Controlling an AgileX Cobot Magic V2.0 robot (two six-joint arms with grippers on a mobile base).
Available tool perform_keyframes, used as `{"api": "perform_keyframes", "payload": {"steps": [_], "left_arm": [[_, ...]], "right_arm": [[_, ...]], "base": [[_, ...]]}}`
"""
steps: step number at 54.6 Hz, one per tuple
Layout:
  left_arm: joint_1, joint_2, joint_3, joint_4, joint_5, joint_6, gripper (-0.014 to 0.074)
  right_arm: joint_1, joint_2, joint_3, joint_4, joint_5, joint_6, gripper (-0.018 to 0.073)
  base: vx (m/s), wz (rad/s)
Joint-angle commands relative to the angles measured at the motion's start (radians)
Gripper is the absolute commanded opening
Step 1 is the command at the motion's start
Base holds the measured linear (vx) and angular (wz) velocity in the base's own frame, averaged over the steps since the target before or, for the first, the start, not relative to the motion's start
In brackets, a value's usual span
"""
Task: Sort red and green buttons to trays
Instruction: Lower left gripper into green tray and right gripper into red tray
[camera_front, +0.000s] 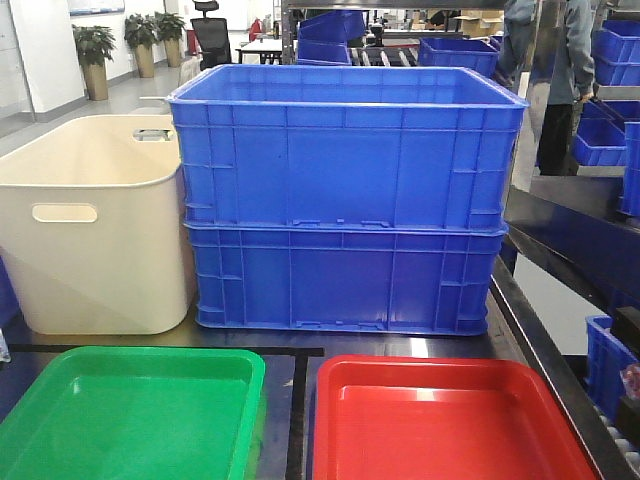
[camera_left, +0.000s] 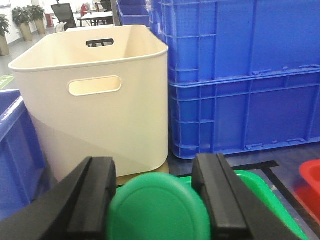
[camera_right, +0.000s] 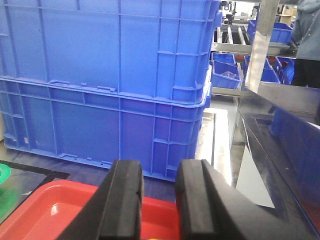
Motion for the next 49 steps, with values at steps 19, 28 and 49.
{"api": "perform_keyframes", "payload": {"steps": [19,28,49], "left_arm": [[-0.007,-0.003,-0.04,-0.013,-0.092,-0.01,-0.0006],[-0.02,0.031,-0.04,-0.033,-0.152,-0.011,-0.0006],[-0.16,0.279,-0.04,-0.066,-0.254,-0.011,-0.0006]], "right_arm": [[0.003,-0.004,-0.037,-0.001,-0.089,-0.006,-0.0009],[0.003,0.028,-0.037,0.0,-0.212,0.008,-0.0009],[0.2,0.305,-0.037,-0.045,-0.279,0.039,-0.0009]], "base": [[0.0,0.0],[0.0,0.0],[0.0,0.0]]}}
